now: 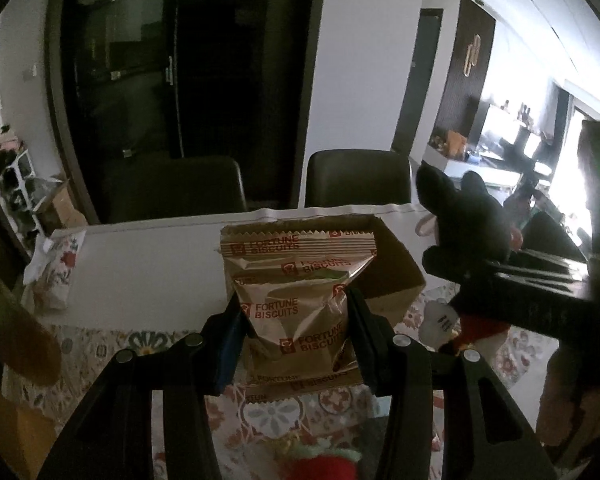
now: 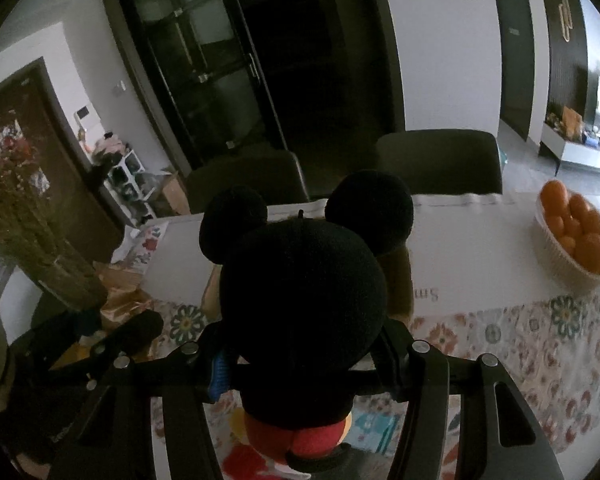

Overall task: Organize soft objects
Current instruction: 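Lift the biscuit packet and Mickey plush and carry both toward the cardboard box, then lower both items into the cardboard box and open both tools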

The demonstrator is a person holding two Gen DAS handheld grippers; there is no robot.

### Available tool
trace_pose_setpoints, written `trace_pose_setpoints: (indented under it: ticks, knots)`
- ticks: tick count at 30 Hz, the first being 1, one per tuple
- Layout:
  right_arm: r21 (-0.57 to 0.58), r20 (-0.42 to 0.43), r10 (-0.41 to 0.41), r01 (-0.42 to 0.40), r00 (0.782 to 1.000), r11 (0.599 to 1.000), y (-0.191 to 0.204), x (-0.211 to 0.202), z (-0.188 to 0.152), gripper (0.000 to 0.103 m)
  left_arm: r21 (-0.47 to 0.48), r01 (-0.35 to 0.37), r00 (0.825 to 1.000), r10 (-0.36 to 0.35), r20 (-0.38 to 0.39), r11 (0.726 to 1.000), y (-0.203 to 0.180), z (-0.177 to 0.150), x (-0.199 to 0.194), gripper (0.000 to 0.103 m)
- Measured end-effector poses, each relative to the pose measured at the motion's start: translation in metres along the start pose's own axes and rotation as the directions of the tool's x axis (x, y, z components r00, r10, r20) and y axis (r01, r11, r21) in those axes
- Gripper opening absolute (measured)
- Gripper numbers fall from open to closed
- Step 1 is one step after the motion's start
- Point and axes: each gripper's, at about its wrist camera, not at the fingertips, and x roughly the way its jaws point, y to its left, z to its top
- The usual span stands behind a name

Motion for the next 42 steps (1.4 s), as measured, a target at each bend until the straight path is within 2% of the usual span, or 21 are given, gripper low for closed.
trace_pose_setpoints:
  ticks: [10, 16, 24, 30, 36, 37, 38, 39, 41, 42]
  knots:
    - [-0.073, -0.071, 0.013, -0.019, 0.997, 0.997, -0.007, 0.038, 0.055, 0.058, 0.068, -0.022, 0.998, 0.026, -0.064, 0.997, -0.003, 0.037, 0.038, 0.048]
    - [-0.057, -0.082, 0.013, -0.018, 0.997, 0.998, -0.019, 0.067, 0.076, 0.058, 0.067, -0.041, 0.995, 0.047, -0.092, 0.997, -0.002, 0.050, 0.069, 0.048]
    - [0.009, -0.069, 0.022, -0.021, 0.997, 1.000, -0.034, 0.104, 0.083, 0.058, 0.059, -0.038, 0.988, 0.046, -0.148, 0.998, 0.002, 0.051, 0.110, 0.048]
    - [0.040, -0.131, 0.041, -0.036, 0.991, 0.999, -0.042, 0.134, 0.076, 0.058, 0.064, -0.030, 0.980, 0.042, -0.196, 0.998, -0.001, 0.045, 0.139, 0.048]
    - [0.021, -0.180, 0.026, -0.023, 0.983, 1.000, -0.041, 0.156, 0.064, 0.059, 0.069, -0.032, 0.972, 0.047, -0.230, 0.997, 0.002, 0.036, 0.158, 0.049]
    - [0.020, -0.182, 0.026, -0.023, 0.983, 1.000, -0.041, 0.159, 0.063, 0.059, 0.064, -0.017, 0.969, 0.032, -0.246, 0.998, 0.003, 0.035, 0.161, 0.054]
    - [0.026, -0.200, 0.033, -0.029, 0.979, 0.999, -0.040, 0.163, 0.060, 0.059, 0.067, -0.008, 0.967, 0.025, -0.253, 0.998, 0.002, 0.034, 0.162, 0.068]
    - [0.032, -0.214, 0.041, -0.035, 0.976, 0.999, -0.041, 0.166, 0.058, 0.060, 0.074, -0.009, 0.966, 0.027, -0.257, 0.997, 0.002, 0.032, 0.161, 0.074]
    - [0.027, -0.249, 0.051, -0.046, 0.967, 0.999, -0.040, 0.172, 0.054, 0.066, 0.111, -0.041, 0.966, 0.068, -0.250, 0.993, -0.002, 0.029, 0.155, 0.080]
    - [0.015, -0.267, 0.046, -0.043, 0.963, 0.999, -0.039, 0.174, 0.052, 0.075, 0.127, -0.041, 0.967, 0.072, -0.246, 0.991, -0.003, 0.027, 0.152, 0.082]
